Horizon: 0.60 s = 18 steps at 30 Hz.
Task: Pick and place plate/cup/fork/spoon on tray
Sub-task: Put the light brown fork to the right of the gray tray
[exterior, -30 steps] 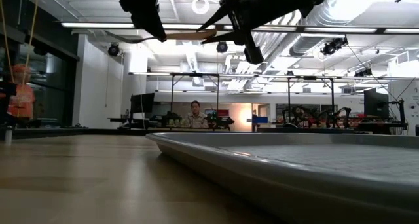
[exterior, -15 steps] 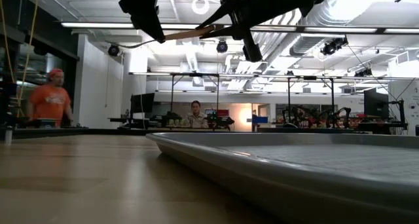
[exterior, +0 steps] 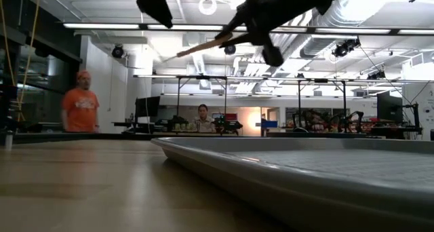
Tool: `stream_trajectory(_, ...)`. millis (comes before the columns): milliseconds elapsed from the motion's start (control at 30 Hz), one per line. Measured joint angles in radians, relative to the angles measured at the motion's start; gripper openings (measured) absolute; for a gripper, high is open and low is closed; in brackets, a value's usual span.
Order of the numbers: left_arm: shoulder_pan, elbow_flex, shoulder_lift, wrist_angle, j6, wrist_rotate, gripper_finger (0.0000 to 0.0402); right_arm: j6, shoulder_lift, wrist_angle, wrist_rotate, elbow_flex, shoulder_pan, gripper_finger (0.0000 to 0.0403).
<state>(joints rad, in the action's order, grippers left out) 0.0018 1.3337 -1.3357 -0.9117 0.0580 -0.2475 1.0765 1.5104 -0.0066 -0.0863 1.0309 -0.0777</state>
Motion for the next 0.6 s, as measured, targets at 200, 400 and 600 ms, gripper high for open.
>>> stream_trajectory(200, 0.042, 0.038, 0.075, 0.031, 0.035, -0.129, 0.0207, -0.007, -0.172, -0.425, 0.114, 0.000, 0.053, 0.0037)
stream_trajectory(400, 0.120, -0.014, 0.168, 0.180, 0.078, -0.121, 0.0203, 0.221, -0.363, -0.783, 0.336, 0.000, 0.263, 0.0037)
stream_trajectory(600, 0.167, -0.065, 0.224, 0.289, 0.140, -0.074, 0.0202, 0.671, -0.481, -1.071, 0.571, 0.001, 0.574, 0.0037)
